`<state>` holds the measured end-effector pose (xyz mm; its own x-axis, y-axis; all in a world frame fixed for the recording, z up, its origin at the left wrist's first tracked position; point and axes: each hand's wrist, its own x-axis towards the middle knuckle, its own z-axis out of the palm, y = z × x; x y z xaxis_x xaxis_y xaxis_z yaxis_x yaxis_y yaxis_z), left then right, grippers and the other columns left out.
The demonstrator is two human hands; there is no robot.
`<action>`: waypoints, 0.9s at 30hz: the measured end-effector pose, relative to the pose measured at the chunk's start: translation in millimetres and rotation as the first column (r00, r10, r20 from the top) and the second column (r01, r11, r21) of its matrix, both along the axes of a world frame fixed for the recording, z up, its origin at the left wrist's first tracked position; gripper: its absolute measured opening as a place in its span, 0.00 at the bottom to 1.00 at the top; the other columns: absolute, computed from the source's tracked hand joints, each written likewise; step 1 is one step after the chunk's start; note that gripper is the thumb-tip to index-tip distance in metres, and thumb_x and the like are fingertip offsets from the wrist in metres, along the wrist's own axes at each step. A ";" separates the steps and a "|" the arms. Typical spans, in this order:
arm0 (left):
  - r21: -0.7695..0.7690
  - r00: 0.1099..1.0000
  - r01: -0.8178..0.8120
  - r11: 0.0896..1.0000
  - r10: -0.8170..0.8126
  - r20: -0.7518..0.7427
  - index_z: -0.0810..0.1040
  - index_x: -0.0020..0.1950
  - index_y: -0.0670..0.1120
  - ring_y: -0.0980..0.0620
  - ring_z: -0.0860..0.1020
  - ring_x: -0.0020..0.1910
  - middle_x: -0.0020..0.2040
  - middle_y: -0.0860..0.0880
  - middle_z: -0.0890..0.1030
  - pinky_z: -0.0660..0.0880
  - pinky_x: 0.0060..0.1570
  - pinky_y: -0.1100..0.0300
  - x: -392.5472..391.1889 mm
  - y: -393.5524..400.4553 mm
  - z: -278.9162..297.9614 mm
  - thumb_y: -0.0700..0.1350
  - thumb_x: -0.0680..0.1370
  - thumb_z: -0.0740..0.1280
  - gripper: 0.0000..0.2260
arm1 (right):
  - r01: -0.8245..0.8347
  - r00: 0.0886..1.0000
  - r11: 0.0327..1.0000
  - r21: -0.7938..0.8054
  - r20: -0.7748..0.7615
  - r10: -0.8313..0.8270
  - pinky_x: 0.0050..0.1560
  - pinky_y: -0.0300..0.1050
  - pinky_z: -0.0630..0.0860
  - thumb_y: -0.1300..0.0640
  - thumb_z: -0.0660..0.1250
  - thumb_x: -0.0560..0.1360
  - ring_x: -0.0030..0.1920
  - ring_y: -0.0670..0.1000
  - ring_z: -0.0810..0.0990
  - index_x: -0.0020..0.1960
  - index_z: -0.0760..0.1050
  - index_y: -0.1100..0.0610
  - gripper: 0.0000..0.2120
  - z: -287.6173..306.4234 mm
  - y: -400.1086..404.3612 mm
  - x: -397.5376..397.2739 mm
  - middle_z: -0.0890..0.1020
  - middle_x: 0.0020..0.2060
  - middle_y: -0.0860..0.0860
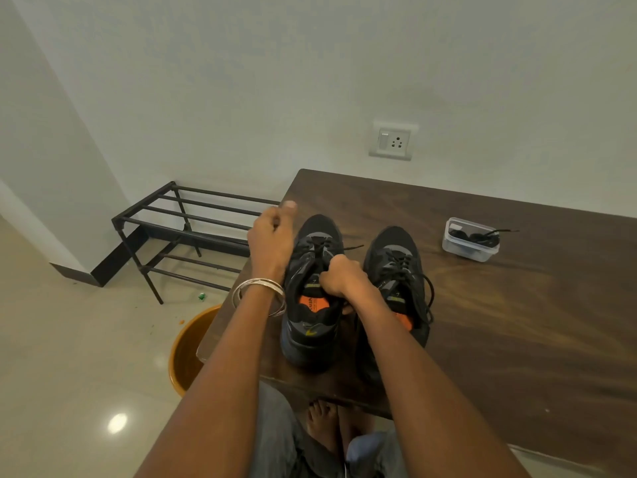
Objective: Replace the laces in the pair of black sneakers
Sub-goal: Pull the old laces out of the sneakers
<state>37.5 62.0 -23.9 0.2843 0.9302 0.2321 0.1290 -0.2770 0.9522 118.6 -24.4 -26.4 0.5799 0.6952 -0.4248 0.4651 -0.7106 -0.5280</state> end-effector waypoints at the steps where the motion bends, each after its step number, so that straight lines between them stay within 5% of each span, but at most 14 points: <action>1: 0.114 0.987 0.014 0.993 0.004 -0.160 0.73 0.39 0.47 0.61 0.69 0.29 0.32 0.54 0.72 0.64 0.30 0.67 0.6 2.0 -4.9 0.53 0.79 0.64 0.13 | -0.001 1.000 1.000 -0.003 0.000 0.001 0.57 0.58 0.79 0.54 0.62 0.80 0.57 0.63 0.78 0.60 0.74 0.62 0.14 0.0 0.5 -0.2 0.76 0.60 0.61; 5: 0.215 0.822 0.224 0.950 -0.066 -0.565 0.82 0.50 0.53 0.55 0.77 0.39 0.41 0.55 0.80 0.72 0.37 0.61 2.0 9.1 -19.9 0.51 0.75 0.69 0.06 | 0.000 1.000 1.000 -0.012 0.003 0.000 0.56 0.57 0.80 0.54 0.62 0.79 0.56 0.63 0.79 0.62 0.73 0.62 0.15 0.7 1.1 -0.1 0.76 0.60 0.61; 8: 0.199 0.766 0.279 0.939 -0.093 -0.636 0.84 0.49 0.54 0.52 0.81 0.44 0.46 0.53 0.84 0.78 0.43 0.57 6.2 9.6 -21.6 0.50 0.76 0.67 0.07 | 0.007 1.000 1.000 -0.013 0.008 -0.006 0.56 0.57 0.80 0.54 0.62 0.79 0.57 0.63 0.79 0.63 0.72 0.61 0.16 0.6 0.9 0.1 0.76 0.60 0.61; 14: 0.265 0.665 0.291 0.919 0.005 -0.747 0.84 0.44 0.52 0.46 0.80 0.42 0.41 0.49 0.83 0.76 0.39 0.56 13.2 4.3 -13.2 0.49 0.76 0.66 0.07 | 0.013 1.000 1.000 -0.014 0.010 -0.013 0.58 0.56 0.78 0.53 0.63 0.80 0.59 0.62 0.78 0.66 0.71 0.61 0.18 0.6 0.6 0.3 0.74 0.62 0.60; 17: 0.264 0.631 0.292 0.919 0.022 -0.775 0.80 0.50 0.46 0.41 0.80 0.45 0.46 0.44 0.81 0.76 0.43 0.51 17.4 1.1 -19.2 0.49 0.79 0.60 0.11 | 0.005 1.000 1.000 -0.014 0.016 -0.005 0.58 0.56 0.78 0.53 0.63 0.79 0.59 0.62 0.77 0.65 0.71 0.61 0.18 0.2 0.4 0.0 0.74 0.62 0.60; 20: 0.054 0.741 0.203 0.978 -0.118 -0.661 0.79 0.50 0.43 0.42 0.78 0.47 0.47 0.43 0.80 0.73 0.46 0.52 17.7 1.4 -27.7 0.47 0.80 0.59 0.11 | -0.001 0.999 1.000 -0.014 0.044 0.001 0.58 0.53 0.77 0.54 0.62 0.80 0.60 0.63 0.77 0.65 0.71 0.62 0.17 -0.5 0.4 0.3 0.75 0.63 0.61; 23: -0.370 0.957 0.056 0.927 -0.156 -0.246 0.77 0.40 0.45 0.48 0.74 0.34 0.36 0.46 0.76 0.71 0.36 0.59 16.5 10.2 -25.3 0.40 0.79 0.59 0.10 | 0.004 0.999 1.000 -0.010 0.033 -0.004 0.57 0.54 0.78 0.54 0.62 0.80 0.59 0.63 0.77 0.65 0.72 0.62 0.17 -0.9 1.0 0.1 0.75 0.62 0.61; 25: -0.531 0.990 0.061 0.845 -0.118 -0.075 0.73 0.38 0.47 0.53 0.66 0.25 0.30 0.49 0.70 0.64 0.22 0.66 11.4 11.7 -18.8 0.39 0.80 0.56 0.13 | 0.010 1.000 1.000 -0.007 0.019 -0.010 0.58 0.56 0.78 0.54 0.62 0.80 0.58 0.63 0.78 0.65 0.72 0.62 0.17 -1.5 1.3 -0.3 0.75 0.62 0.61; 27: -0.567 0.996 0.072 0.821 -0.087 0.000 0.71 0.39 0.48 0.57 0.65 0.23 0.30 0.51 0.69 0.60 0.18 0.68 4.7 9.5 -17.5 0.41 0.81 0.56 0.11 | 0.009 1.000 1.000 -0.014 0.021 -0.009 0.58 0.58 0.78 0.53 0.62 0.80 0.59 0.63 0.77 0.65 0.72 0.61 0.17 -1.6 1.1 -0.3 0.75 0.62 0.61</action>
<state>42.3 71.5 -41.5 0.3618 0.8698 -0.3356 0.1554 0.2987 0.9416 118.2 -23.3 -28.0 0.5953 0.6836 -0.4222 0.4695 -0.7224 -0.5076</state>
